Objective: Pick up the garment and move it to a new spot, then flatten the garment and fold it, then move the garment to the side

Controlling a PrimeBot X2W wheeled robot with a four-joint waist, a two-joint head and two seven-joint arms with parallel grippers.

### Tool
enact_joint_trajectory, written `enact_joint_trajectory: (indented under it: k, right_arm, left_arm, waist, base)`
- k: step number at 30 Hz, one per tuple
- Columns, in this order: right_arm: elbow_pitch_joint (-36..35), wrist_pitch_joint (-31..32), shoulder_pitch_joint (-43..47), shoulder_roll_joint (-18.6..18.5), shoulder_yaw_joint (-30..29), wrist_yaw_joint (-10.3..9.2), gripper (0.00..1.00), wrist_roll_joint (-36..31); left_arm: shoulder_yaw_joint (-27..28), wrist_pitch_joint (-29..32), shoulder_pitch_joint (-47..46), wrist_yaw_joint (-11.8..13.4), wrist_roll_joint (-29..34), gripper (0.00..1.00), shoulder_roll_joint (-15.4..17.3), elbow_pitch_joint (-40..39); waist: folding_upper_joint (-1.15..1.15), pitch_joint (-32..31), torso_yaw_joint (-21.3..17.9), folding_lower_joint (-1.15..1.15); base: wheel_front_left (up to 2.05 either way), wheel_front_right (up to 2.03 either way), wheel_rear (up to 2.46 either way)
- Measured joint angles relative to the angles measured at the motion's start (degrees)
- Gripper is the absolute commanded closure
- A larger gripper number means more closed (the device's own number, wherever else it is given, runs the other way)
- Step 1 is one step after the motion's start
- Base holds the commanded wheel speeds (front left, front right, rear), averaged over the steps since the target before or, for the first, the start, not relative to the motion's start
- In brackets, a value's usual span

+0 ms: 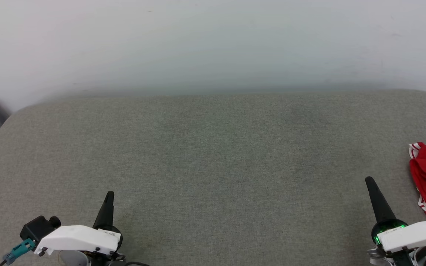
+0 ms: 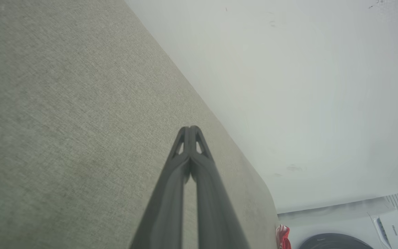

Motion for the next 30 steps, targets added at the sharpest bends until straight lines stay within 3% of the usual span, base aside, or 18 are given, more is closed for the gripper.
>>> enact_joint_trajectory:
  k: [30]
  right_arm:
    - [4.0, 0.9, -2.9, 0.7, -1.1, 0.00, 1.00, 16.2]
  left_arm:
    - [5.3, 4.3, -1.6, -4.0, -13.1, 1.00, -3.2, 1.3]
  waist:
    - [0.00, 0.3, 0.4, 0.00]
  base:
    - [0.00, 0.00, 0.00]
